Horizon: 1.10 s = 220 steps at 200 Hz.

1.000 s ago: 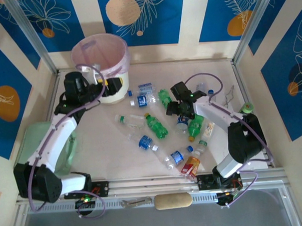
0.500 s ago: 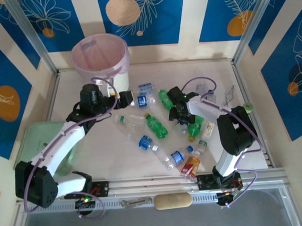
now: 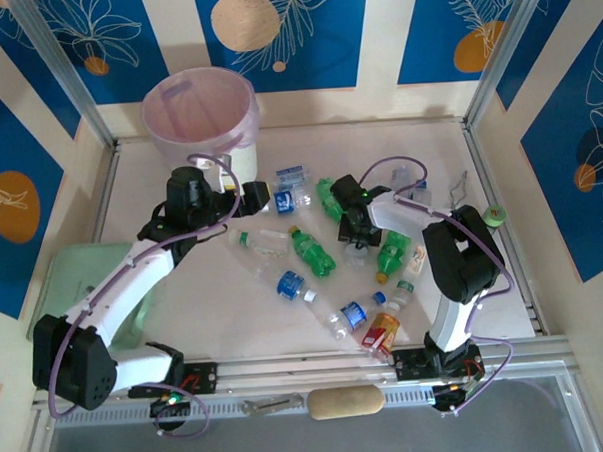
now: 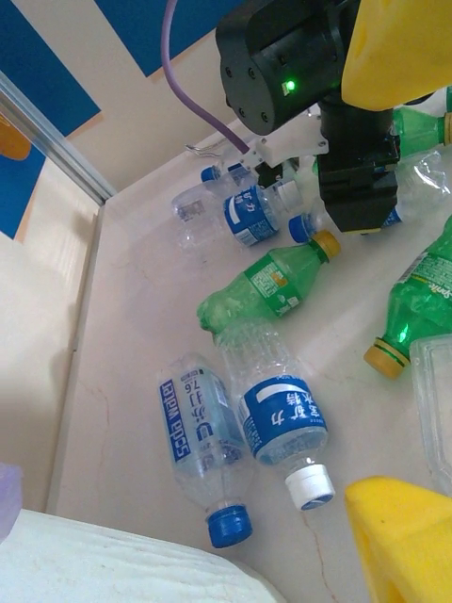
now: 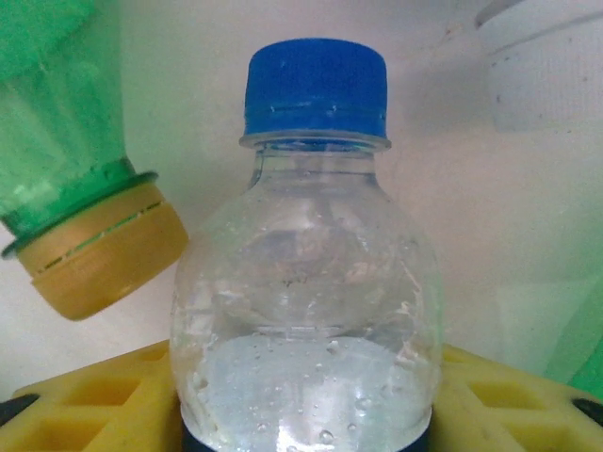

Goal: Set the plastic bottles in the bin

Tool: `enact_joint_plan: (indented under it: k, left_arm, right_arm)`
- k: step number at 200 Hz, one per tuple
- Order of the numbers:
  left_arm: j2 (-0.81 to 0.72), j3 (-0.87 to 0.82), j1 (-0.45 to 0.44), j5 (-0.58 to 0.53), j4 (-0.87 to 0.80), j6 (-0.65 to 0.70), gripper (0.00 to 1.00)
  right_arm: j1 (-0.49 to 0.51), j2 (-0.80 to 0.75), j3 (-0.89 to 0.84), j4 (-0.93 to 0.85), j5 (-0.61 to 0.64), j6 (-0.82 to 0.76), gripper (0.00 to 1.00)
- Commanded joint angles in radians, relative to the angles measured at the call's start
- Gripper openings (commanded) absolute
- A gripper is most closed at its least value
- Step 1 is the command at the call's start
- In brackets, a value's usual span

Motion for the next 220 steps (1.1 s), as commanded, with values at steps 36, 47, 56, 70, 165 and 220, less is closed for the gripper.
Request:
enact_joint_plan:
  k: [36,47,56,70,165,220]
  left_arm:
    - [0.05,0.057,-0.016,0.075,0.037,-0.019,1.0]
    - [0.063,0.066,-0.026,0.095,0.049,-0.019,1.0]
    - [0.073,0.074,-0.036,0.111,0.059,-0.019,1.0]
    - [0.09,0.084,-0.057,0.136,0.085,-0.025,1.0]
    - [0.27,0.137,-0.244,0.243,0.304,-0.18,0.98]
    - [0.304,0.179,-0.259,0.244,0.27,-0.147,0.95]
  right_arm:
    - [0.009,-0.249,0.011,0.082,-0.063,-0.03,0.55]
    - [0.008,-0.304,0.01,0.133,-0.085,-0.048,0.55]
    - [0.008,-0.346,0.005,0.183,-0.101,-0.062,0.55]
    - [0.008,-0.404,-0.005,0.265,-0.121,-0.07,0.55]
    - [0.07,-0.464,-0.061,0.651,-0.143,-0.002,0.54]
    - [0.115,-0.454,-0.055,0.659,-0.188,0.021,0.54]
